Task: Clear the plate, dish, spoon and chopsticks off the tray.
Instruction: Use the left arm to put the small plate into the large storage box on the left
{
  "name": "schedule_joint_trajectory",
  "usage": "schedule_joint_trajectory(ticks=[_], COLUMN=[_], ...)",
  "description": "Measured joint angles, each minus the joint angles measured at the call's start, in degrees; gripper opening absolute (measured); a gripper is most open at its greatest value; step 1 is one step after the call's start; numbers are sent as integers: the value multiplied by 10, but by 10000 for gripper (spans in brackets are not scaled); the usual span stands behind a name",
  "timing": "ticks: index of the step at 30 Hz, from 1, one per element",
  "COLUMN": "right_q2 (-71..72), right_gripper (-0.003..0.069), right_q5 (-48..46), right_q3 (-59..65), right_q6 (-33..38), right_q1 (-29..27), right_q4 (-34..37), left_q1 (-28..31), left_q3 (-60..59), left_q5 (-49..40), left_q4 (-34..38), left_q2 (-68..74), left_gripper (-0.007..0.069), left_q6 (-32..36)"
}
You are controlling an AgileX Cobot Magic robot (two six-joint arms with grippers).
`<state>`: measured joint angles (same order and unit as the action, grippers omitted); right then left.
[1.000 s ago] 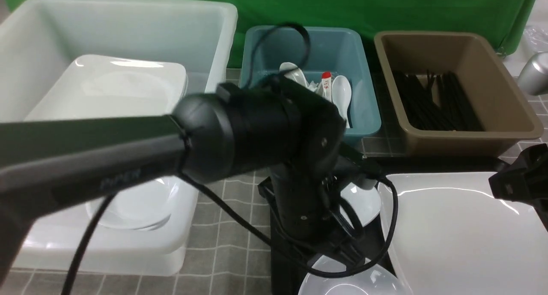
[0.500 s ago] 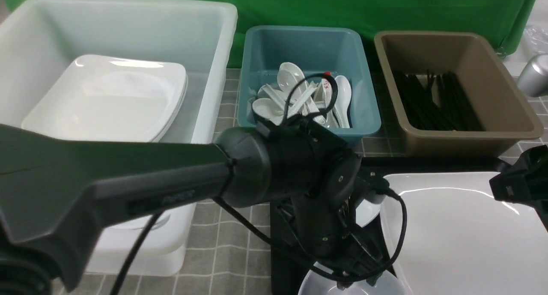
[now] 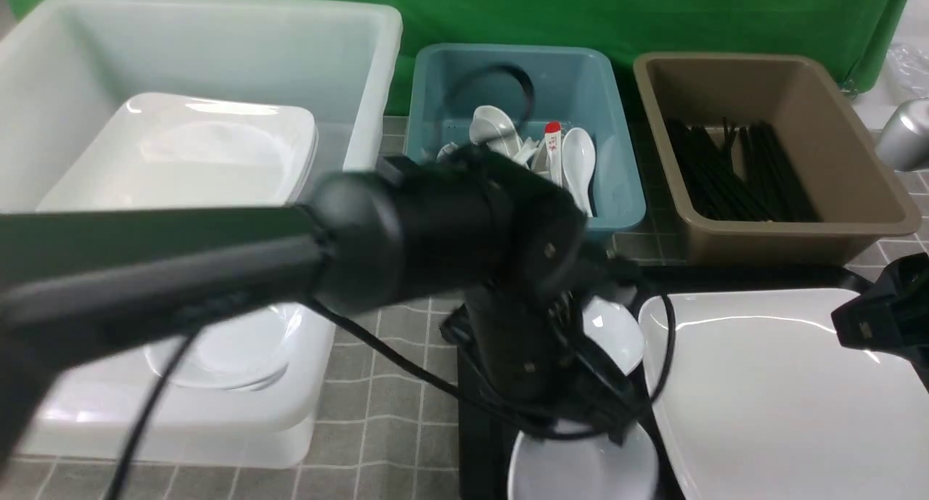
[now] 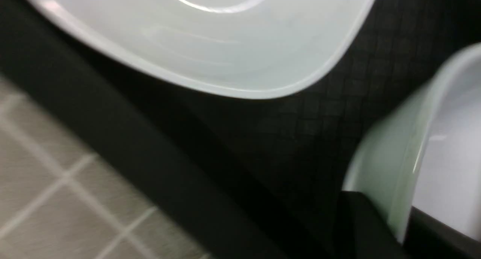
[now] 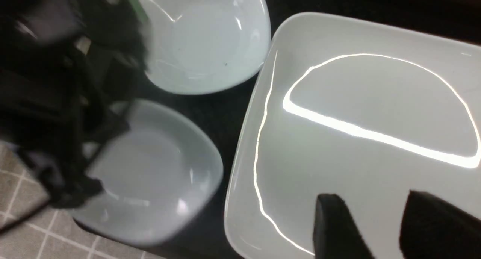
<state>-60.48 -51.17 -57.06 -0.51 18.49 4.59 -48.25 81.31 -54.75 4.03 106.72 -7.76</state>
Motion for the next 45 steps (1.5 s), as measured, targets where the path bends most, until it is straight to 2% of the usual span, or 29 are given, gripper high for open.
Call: schedule_joint_trajectory(ticks=[5, 9, 10, 11, 12, 13, 14, 17, 18, 19, 20, 21, 22, 25, 27, 33, 36, 37, 39, 40, 45], right_q2=[0, 0, 0, 0, 0, 0, -1, -6, -19, -28, -40, -42, -61, -101, -130, -166, -171, -172, -172, -172, -172], right_gripper=[294, 273, 239, 231, 152, 118, 73, 43, 33, 30, 29, 29, 28, 28, 28, 27, 27, 27, 27, 27, 27], right_q5=[10, 49, 60, 61, 72, 77, 82, 90, 93, 93, 90, 90, 86, 74, 64, 56, 56, 56, 55, 52, 28], right_q3=[2, 2, 2, 2, 2, 2, 0, -13, -36, -51, -67, -70, -94, -141, -172, -200, -202, -202, -202, -202, -202], right_q6=[5, 99, 154, 164, 241, 265, 302, 334, 347, 349, 350, 350, 346, 324, 299, 284, 275, 264, 258, 254, 253], right_q1=[0, 0, 0, 1, 5, 10, 19, 45, 78, 98, 119, 123, 152, 204, 235, 268, 268, 268, 268, 268, 268], right_q4=[19, 141, 210, 220, 289, 324, 363, 390, 393, 392, 388, 387, 376, 341, 314, 298, 294, 288, 285, 283, 281], left_q1=[52, 173, 217, 225, 288, 312, 368, 443, 496, 523, 544, 548, 569, 583, 585, 579, 560, 545, 535, 521, 509], left_q3=[7, 11, 12, 12, 10, 8, -3, -30, -59, -77, -95, -99, -119, -138, -139, -142, -142, -142, -142, -142, -124], left_q5=[-2, -6, -12, -16, -37, -45, -57, -63, -59, -56, -53, -52, -50, -50, -47, -12, 5, 15, 21, 26, 11], left_q4=[10, 64, 70, 71, 72, 73, 74, 87, 108, 125, 143, 147, 171, 195, 202, 207, 192, 169, 147, 95, -15], left_q2=[-112, -236, -265, -269, -298, -307, -322, -331, -330, -324, -316, -314, -298, -256, -228, -169, -158, -155, -153, -153, -158], left_gripper=[29, 29, 29, 29, 29, 29, 29, 29, 29, 29, 29, 29, 29, 29, 29, 41, 100, 162, 209, 321, 496], left_q6=[-10, 13, 23, 23, 34, 41, 56, 89, 136, 163, 210, 210, 271, 346, 368, 376, 373, 358, 338, 290, 191])
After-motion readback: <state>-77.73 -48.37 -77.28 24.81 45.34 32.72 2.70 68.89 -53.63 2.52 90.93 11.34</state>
